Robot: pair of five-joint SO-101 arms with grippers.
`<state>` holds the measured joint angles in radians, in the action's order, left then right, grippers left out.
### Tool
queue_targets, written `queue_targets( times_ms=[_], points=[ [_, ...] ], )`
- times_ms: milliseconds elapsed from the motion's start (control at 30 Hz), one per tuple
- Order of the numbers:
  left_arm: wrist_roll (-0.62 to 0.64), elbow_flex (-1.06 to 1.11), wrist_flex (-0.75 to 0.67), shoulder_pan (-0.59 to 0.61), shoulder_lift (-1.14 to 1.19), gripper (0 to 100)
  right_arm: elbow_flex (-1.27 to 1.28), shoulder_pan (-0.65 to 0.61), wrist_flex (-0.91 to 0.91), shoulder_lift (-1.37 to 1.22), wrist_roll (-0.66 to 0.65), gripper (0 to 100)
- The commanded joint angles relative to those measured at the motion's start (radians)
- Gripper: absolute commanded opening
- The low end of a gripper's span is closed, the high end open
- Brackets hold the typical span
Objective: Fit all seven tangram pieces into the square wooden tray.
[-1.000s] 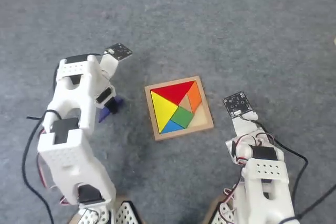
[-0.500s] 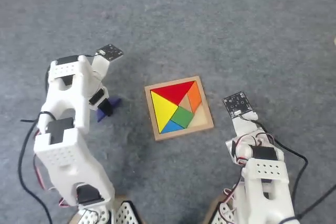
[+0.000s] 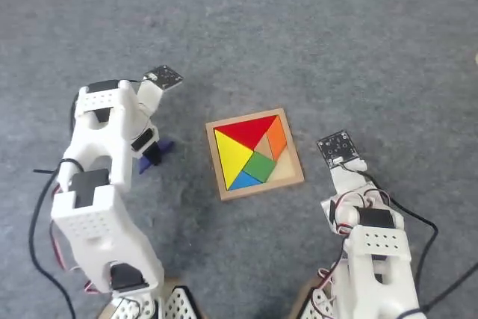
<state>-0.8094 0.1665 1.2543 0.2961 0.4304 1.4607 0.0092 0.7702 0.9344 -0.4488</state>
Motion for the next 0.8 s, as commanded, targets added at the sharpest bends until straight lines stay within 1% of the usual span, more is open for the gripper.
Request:
queue_targets(
  times_ms=[0, 67, 200, 300, 400, 467, 567, 667, 767],
  points=[
    [0.035, -0.018, 0.029, -0.011, -0.017, 16, -0.011, -0.004, -0.015, 0.027, 0.002, 25.3],
    [0.037, -0.027, 0.069, -0.011, -0.049, 15, -0.011, -0.004, -0.015, 0.027, 0.002, 25.3],
    [0.061, -0.021, 0.132, -0.015, -0.190, 14, -0.011, -0.004, -0.015, 0.027, 0.002, 25.3],
    [0.063, 0.022, 0.163, -0.032, -0.299, 14, -0.011, -0.004, -0.015, 0.027, 0.002, 25.3],
    [0.060, 0.110, 0.167, -0.063, -0.364, 14, -0.011, -0.004, -0.015, 0.027, 0.002, 25.3],
    [0.060, 0.162, 0.150, -0.084, -0.377, 14, -0.011, -0.004, -0.015, 0.027, 0.002, 25.3],
    [0.066, 0.177, 0.077, -0.081, -0.379, 14, -0.011, -0.004, -0.012, 0.027, 0.002, 25.3],
    [0.095, 0.176, -0.028, -0.048, -0.376, 20, -0.011, -0.004, -0.012, 0.027, 0.002, 25.3],
    [0.081, 0.174, -0.063, -0.034, -0.362, 23, -0.011, -0.004, -0.012, 0.027, 0.002, 25.3]
  ],
)
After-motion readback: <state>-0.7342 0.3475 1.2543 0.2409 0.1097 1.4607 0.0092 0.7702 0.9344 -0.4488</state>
